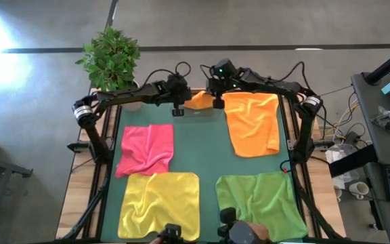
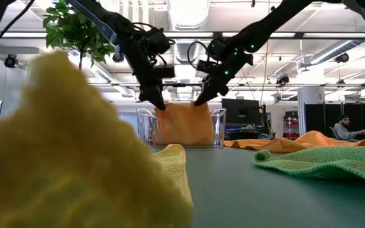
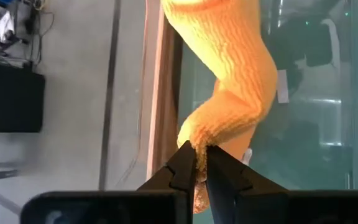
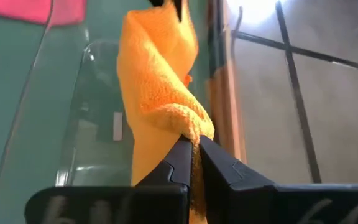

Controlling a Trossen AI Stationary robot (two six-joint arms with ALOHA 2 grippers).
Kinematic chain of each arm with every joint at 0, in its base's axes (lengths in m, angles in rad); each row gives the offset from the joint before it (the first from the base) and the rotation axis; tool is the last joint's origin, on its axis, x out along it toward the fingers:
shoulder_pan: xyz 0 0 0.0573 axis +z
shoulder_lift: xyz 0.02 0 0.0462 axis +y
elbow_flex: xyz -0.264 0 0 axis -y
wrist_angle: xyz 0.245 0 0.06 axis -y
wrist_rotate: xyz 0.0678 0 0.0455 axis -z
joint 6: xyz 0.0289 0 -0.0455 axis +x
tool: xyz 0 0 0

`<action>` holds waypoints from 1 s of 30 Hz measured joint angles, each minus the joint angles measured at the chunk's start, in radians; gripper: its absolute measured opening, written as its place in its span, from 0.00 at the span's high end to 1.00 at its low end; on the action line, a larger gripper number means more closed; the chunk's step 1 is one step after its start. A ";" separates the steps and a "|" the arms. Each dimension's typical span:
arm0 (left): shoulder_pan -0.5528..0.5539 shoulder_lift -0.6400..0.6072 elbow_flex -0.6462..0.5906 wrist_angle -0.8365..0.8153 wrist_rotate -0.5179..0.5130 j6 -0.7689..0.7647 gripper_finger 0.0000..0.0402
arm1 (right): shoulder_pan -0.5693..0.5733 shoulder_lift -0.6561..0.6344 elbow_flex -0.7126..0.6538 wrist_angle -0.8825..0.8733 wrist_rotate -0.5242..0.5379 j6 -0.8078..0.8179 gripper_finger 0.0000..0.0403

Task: Fold microfiber towels
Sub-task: Put the left orange microfiber cloth into the bin

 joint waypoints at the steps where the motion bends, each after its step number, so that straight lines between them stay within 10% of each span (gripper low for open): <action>1: 0.000 0.004 0.005 0.002 -0.007 0.010 0.97 | 0.000 0.000 0.000 0.013 0.005 0.002 0.98; 10: -0.008 -0.034 0.040 -0.013 -0.186 0.078 0.97 | 0.001 -0.010 0.017 0.053 0.126 0.017 0.98; 30: -0.038 -0.007 -0.025 -0.141 0.080 -0.096 0.97 | 0.080 0.023 -0.028 -0.144 0.015 0.115 0.98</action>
